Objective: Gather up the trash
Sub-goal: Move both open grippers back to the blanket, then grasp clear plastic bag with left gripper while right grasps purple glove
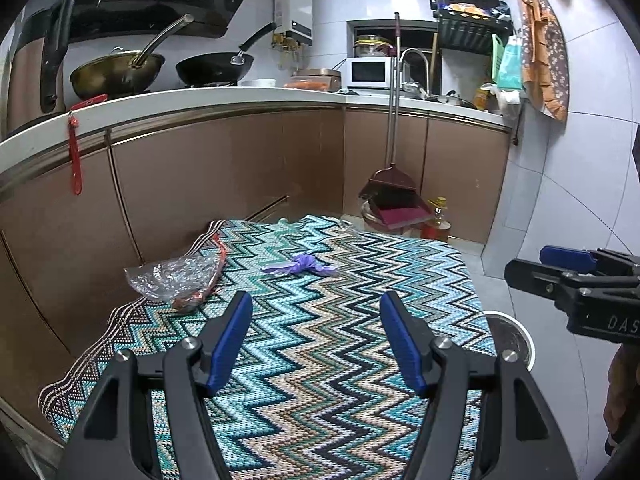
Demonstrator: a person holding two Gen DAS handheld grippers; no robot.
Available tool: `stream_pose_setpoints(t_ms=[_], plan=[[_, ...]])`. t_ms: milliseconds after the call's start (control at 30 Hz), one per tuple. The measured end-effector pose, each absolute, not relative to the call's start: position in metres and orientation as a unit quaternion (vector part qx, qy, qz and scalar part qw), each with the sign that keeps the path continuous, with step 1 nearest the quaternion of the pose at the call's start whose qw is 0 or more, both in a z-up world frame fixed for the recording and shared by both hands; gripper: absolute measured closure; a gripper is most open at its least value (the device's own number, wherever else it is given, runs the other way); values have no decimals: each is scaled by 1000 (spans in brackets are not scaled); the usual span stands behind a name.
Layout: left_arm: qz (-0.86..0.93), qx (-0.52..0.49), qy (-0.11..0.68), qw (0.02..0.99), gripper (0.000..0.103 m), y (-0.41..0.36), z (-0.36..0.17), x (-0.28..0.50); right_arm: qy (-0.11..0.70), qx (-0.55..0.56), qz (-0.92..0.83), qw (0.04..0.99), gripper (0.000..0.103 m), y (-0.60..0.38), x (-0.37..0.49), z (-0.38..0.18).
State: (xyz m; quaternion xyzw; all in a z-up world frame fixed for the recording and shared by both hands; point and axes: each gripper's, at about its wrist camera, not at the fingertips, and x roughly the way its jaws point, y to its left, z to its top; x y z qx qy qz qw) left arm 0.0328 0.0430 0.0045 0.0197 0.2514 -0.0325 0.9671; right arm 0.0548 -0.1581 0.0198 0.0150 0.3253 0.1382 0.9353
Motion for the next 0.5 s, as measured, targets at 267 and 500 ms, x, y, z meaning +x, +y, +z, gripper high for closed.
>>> stream_pose_setpoints(t_ms=[267,500], plan=[[-22,10,262,965,39,65,-5,48,331,2,151,931,30,-130,75,20],[-13,-18,277,961,27,101,-25,72,342,-12,163,925,29,-101,108,13]])
